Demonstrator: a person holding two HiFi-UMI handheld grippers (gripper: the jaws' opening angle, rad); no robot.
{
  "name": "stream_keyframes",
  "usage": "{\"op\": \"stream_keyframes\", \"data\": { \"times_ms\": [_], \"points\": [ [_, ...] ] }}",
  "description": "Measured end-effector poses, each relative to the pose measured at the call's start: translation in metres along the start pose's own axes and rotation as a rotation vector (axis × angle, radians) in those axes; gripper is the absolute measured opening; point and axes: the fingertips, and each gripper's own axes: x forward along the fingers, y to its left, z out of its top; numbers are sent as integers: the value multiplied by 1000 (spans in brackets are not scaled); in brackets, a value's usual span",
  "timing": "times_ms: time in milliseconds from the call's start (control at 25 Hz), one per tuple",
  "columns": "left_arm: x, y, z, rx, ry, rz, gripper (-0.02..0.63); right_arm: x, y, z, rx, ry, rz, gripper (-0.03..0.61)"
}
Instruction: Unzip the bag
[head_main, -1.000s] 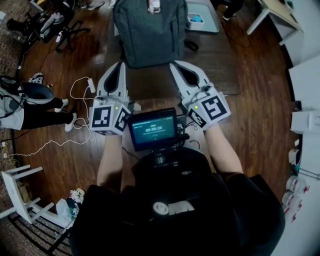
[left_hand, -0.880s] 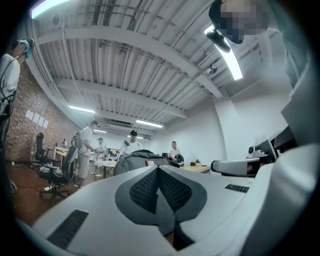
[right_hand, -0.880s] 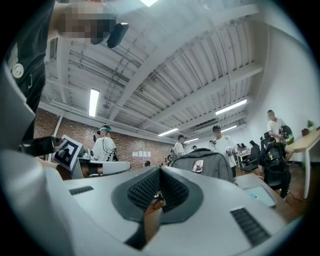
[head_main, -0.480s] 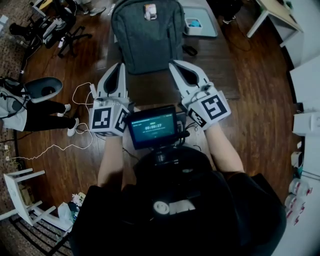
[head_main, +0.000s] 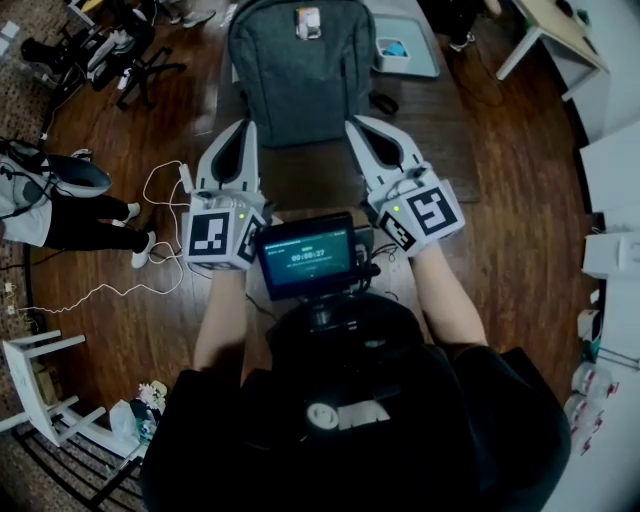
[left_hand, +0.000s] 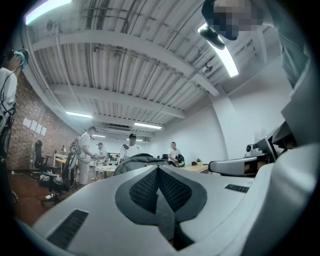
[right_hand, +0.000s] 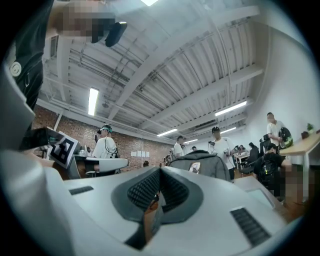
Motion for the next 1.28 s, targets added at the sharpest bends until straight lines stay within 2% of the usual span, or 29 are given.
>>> {"op": "stream_keyframes", "data": {
  "times_ms": [1280],
  "points": [
    [4, -7, 3, -15, -6, -19, 0, 5, -1, 2, -24, -1, -15, 3]
  ]
}}
